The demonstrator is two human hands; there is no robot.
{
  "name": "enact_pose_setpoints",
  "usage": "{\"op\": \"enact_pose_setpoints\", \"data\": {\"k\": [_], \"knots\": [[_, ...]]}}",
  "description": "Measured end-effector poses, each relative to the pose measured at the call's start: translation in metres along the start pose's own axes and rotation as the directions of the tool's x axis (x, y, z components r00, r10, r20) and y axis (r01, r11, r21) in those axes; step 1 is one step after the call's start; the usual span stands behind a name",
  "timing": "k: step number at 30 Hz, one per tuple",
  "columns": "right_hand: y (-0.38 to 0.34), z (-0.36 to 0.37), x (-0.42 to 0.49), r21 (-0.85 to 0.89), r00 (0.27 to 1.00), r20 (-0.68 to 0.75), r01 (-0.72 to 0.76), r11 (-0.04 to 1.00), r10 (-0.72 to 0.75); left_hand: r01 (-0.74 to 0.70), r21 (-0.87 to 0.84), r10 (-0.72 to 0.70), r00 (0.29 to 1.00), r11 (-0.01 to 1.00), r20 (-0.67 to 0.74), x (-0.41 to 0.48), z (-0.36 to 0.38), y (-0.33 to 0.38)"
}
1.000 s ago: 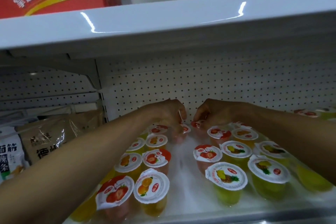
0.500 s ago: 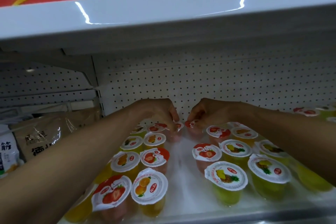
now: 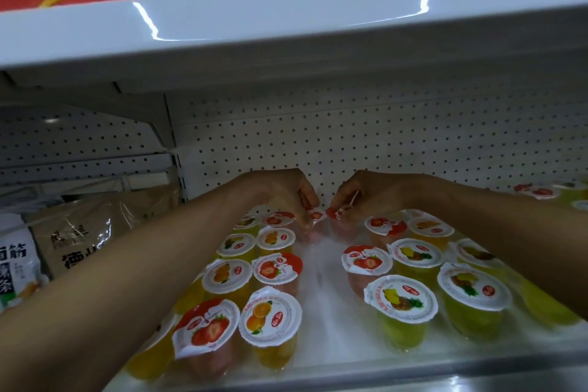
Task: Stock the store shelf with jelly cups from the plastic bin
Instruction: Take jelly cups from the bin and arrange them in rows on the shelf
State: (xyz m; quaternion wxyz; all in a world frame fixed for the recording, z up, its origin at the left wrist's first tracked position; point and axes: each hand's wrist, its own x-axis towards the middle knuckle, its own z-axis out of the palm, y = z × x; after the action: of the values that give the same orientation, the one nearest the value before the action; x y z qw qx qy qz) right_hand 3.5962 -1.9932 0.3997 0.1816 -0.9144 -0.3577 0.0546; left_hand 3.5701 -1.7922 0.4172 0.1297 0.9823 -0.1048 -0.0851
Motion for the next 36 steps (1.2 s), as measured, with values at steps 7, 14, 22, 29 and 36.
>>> {"op": "enact_pose_setpoints", "data": {"k": [7,14,22,29,36], "knots": [[-0.007,-0.029,-0.06,-0.026,0.994,-0.111,0.002,1.0,-0.005,-0.239,0.023,0.239,0.96,0.971,-0.148,-0.052,0.007,0.027],[-0.004,-0.015,-0.077,-0.248,0.988,-0.097,-0.14,0.959,0.119,-0.305,-0.078,0.309,0.949,0.949,0.053,-0.073,0.026,0.058],[0.001,-0.009,-0.066,-0.254,0.986,-0.097,-0.155,0.955,0.134,-0.284,-0.201,0.314,0.939,0.937,0.139,-0.076,0.029,0.072],[0.001,-0.008,-0.06,-0.269,0.989,-0.088,-0.136,0.954,0.116,-0.223,-0.074,0.231,0.965,0.972,0.125,-0.081,0.031,0.077],[-0.004,0.0,-0.057,-0.099,0.995,-0.086,-0.055,0.994,0.046,-0.057,0.065,0.069,0.979,0.996,-0.19,-0.079,0.031,0.042]]}}
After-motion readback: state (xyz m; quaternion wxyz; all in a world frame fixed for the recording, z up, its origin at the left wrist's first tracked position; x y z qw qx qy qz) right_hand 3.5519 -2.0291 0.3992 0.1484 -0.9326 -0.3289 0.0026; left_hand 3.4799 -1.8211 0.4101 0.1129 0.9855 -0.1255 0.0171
